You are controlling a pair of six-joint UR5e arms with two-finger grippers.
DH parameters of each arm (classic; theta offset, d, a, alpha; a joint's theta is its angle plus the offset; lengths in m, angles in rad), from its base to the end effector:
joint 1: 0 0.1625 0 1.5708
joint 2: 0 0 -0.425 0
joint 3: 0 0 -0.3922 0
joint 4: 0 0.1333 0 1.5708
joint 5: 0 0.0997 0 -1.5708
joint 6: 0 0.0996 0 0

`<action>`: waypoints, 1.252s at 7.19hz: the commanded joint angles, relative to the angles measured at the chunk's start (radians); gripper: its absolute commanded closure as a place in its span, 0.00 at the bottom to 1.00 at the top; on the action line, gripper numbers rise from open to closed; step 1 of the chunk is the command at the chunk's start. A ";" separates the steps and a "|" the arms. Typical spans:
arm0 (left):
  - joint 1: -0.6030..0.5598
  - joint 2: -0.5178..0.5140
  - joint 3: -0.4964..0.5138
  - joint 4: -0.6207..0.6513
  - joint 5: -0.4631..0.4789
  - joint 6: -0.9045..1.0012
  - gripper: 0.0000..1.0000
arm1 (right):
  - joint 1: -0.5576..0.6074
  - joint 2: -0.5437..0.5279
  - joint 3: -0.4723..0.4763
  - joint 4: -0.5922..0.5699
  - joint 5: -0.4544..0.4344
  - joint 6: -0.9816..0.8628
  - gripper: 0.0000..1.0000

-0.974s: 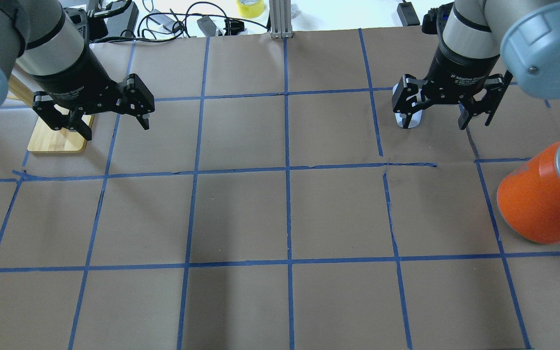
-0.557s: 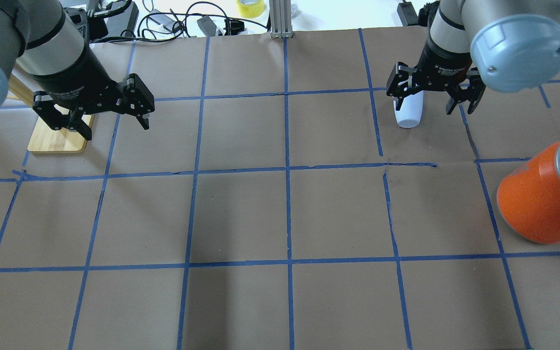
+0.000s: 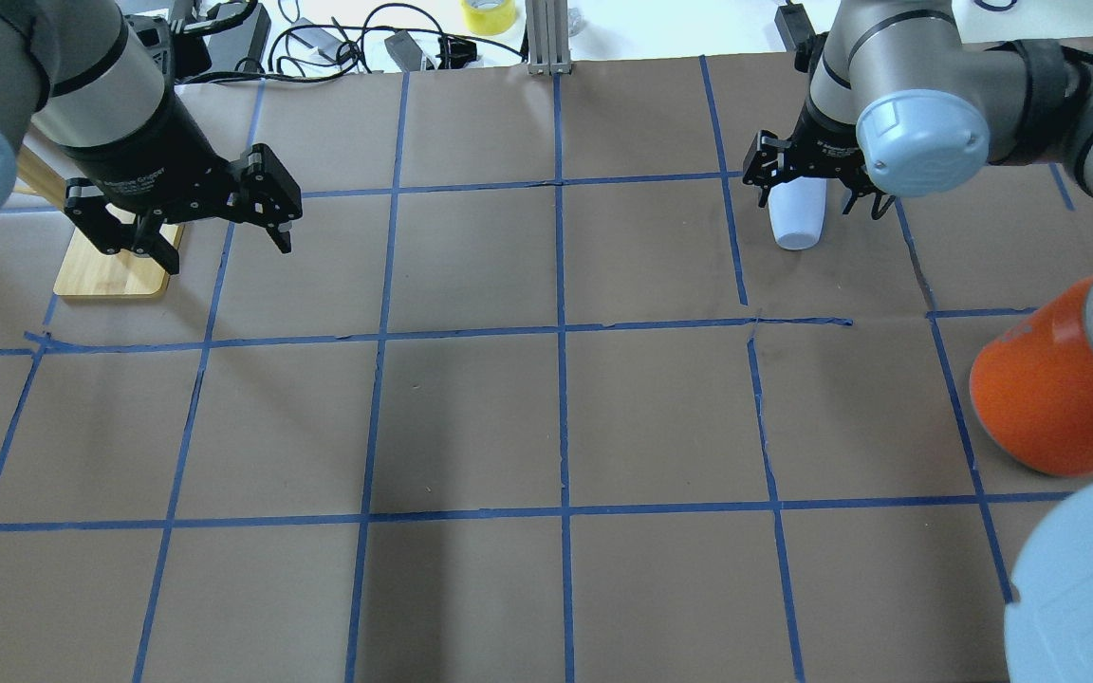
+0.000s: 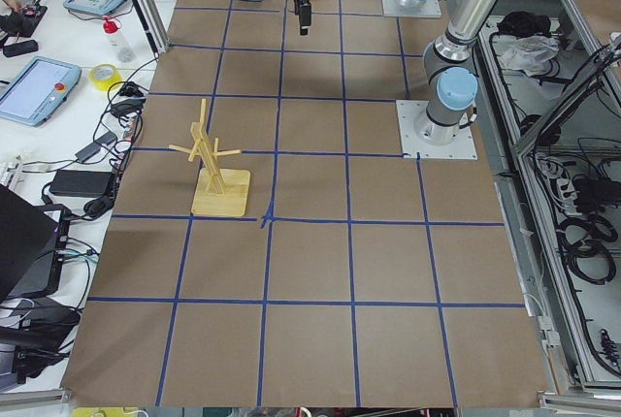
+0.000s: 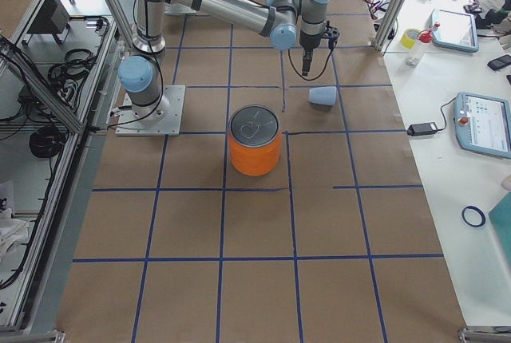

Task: Flip cup
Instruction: 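Lift the white cup with the right gripper and carry it toward the table center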

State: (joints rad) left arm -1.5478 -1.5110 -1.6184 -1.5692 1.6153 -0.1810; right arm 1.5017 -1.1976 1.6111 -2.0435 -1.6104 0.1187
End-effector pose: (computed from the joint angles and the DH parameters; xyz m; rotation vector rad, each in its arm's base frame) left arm -0.1181 -0.4707 0.4934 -0.3159 3.0820 -0.0267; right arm 0.0863 -0.6270 0.3072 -0.2927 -3.0882 0.0933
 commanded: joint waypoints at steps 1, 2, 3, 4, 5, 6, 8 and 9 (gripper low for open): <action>0.000 0.000 0.000 0.000 0.000 0.000 0.00 | -0.023 0.090 0.000 -0.149 0.000 -0.049 0.00; 0.000 0.000 0.000 0.000 0.000 0.000 0.00 | -0.031 0.139 0.000 -0.190 0.000 -0.047 0.00; 0.000 0.000 0.000 0.000 0.000 -0.002 0.00 | -0.034 0.169 0.000 -0.261 -0.002 -0.053 0.00; 0.000 0.000 0.002 0.000 0.000 -0.002 0.00 | -0.032 0.197 -0.003 -0.273 0.000 -0.048 0.00; 0.000 0.000 0.002 0.000 0.002 0.000 0.00 | -0.032 0.217 -0.016 -0.288 0.001 -0.048 0.00; 0.000 0.000 0.002 0.000 0.000 0.000 0.00 | -0.032 0.231 -0.014 -0.328 0.001 -0.050 0.00; 0.000 0.000 0.002 0.000 0.000 0.000 0.00 | -0.034 0.257 -0.016 -0.345 0.003 -0.056 0.24; 0.000 0.000 0.002 0.000 0.000 0.000 0.00 | -0.034 0.257 -0.016 -0.345 0.001 -0.054 0.75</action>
State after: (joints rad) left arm -1.5478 -1.5110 -1.6169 -1.5693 1.6153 -0.1810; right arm 1.4686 -0.9473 1.5957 -2.3847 -1.6085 0.0654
